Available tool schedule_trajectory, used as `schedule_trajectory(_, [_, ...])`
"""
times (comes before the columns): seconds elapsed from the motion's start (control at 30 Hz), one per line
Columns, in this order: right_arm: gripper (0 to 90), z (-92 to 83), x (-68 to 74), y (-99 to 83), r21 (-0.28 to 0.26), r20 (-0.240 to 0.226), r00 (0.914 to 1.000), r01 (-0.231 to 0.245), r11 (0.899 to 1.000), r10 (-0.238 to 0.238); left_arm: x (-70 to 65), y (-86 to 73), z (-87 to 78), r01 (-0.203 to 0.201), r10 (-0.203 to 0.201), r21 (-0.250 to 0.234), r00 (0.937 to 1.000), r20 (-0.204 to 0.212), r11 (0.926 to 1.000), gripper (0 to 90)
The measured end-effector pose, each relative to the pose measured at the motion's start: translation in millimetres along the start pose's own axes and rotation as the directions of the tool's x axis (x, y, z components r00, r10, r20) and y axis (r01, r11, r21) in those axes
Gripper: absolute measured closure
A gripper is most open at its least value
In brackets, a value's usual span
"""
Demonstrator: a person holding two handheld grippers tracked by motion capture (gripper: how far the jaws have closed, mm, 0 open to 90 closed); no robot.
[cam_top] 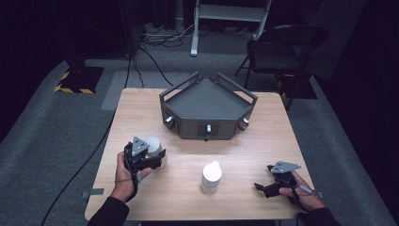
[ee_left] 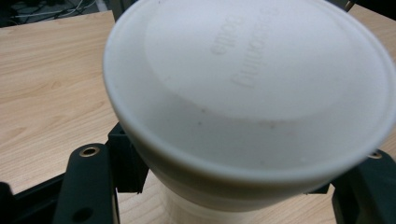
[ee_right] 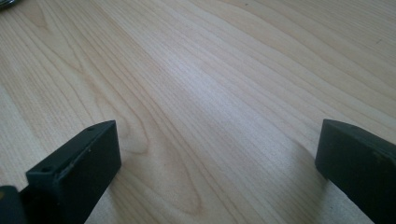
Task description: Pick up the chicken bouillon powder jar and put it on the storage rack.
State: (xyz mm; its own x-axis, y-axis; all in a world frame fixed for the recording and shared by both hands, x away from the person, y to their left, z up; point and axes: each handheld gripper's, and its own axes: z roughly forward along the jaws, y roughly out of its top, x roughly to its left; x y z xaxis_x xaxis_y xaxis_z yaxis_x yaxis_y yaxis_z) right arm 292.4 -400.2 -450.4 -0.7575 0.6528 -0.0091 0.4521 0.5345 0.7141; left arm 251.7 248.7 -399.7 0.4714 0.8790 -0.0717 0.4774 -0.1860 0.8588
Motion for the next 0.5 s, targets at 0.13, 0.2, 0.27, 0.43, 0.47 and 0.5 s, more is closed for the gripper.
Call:
schedule_trajectory(0.13, [0.0, 0.0, 0.0, 0.0, 0.0, 0.0, 1.0, 0.0, 1.0, 0.0, -0.4, 5.1, -1.3, -0.007, 0.007, -0.002, 1.0, -0.006, 1.0, 33.1])
schedule_trajectory(0.2, [0.0, 0.0, 0.1, 0.0, 0.0, 0.0, 1.0, 0.001, 1.0, -0.001, 2.6, 7.0, -0.9, 0.004, -0.004, -0.009, 1.0, 0.006, 1.0, 33.1])
schedule_trajectory(0.27, [0.0, 0.0, 0.1, 0.0, 0.0, 0.0, 1.0, 0.0, 1.0, 0.0, 1.5, 9.7, 0.2, 0.001, -0.001, -0.008, 1.0, 0.002, 1.0, 33.1])
schedule_trajectory(0.43, [0.0, 0.0, 0.1, 0.0, 0.0, 0.0, 1.0, 0.0, 1.0, 0.0, -1.1, 19.3, 4.9, -0.006, 0.006, -0.002, 1.0, -0.008, 1.0, 33.2])
schedule_trajectory(0.47, [0.0, 0.0, 0.1, 0.0, 0.0, 0.0, 1.0, 0.0, 1.0, 0.0, -1.4, 20.7, 5.7, -0.004, 0.004, -0.006, 1.0, -0.008, 1.0, 33.2])
schedule_trajectory(0.5, [0.0, 0.0, 0.1, 0.0, 0.0, 0.0, 1.0, 0.001, 1.0, -0.001, -1.5, 22.6, 6.2, -0.004, 0.004, -0.007, 1.0, -0.008, 1.0, 33.2])
